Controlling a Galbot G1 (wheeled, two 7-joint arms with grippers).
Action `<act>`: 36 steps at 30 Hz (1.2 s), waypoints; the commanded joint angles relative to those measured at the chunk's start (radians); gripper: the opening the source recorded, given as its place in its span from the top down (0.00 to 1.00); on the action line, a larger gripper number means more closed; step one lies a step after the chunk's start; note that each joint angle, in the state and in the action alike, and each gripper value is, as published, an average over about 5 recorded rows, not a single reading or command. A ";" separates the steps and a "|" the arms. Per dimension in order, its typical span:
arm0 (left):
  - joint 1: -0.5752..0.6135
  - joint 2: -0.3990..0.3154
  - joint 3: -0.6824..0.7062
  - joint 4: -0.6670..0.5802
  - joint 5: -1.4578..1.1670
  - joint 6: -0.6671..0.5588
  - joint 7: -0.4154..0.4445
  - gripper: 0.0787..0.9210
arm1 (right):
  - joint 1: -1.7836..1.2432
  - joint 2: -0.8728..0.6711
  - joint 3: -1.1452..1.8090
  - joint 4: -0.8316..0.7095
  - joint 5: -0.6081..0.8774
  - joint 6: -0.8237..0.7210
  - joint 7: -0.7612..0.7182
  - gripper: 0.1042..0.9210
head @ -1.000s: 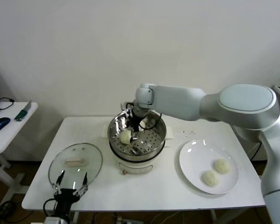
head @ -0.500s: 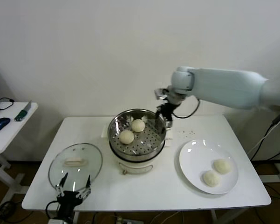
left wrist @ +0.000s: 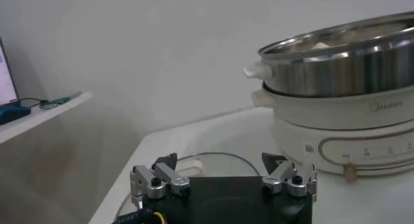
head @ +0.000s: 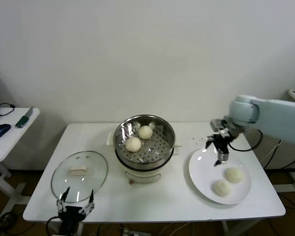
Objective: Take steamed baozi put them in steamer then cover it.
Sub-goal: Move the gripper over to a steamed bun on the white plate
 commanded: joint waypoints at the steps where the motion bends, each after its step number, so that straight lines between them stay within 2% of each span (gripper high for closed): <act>1: 0.018 -0.006 0.004 0.010 0.018 0.003 0.001 0.12 | -0.268 -0.213 0.126 0.056 -0.190 0.009 0.005 0.12; 12: 0.014 -0.010 0.007 0.019 0.038 0.003 0.003 0.12 | -0.455 -0.145 0.261 -0.046 -0.250 0.015 0.037 0.12; 30: 0.009 -0.008 0.004 0.039 0.044 -0.004 0.000 0.12 | -0.479 -0.021 0.271 -0.164 -0.250 0.028 0.038 0.12; 33: 0.010 -0.006 0.006 0.039 0.044 -0.004 0.000 0.12 | -0.472 -0.018 0.262 -0.161 -0.244 0.028 0.034 0.15; 36: 0.010 -0.002 0.005 0.037 0.043 -0.003 0.000 0.12 | -0.461 -0.020 0.254 -0.154 -0.236 0.028 0.033 0.21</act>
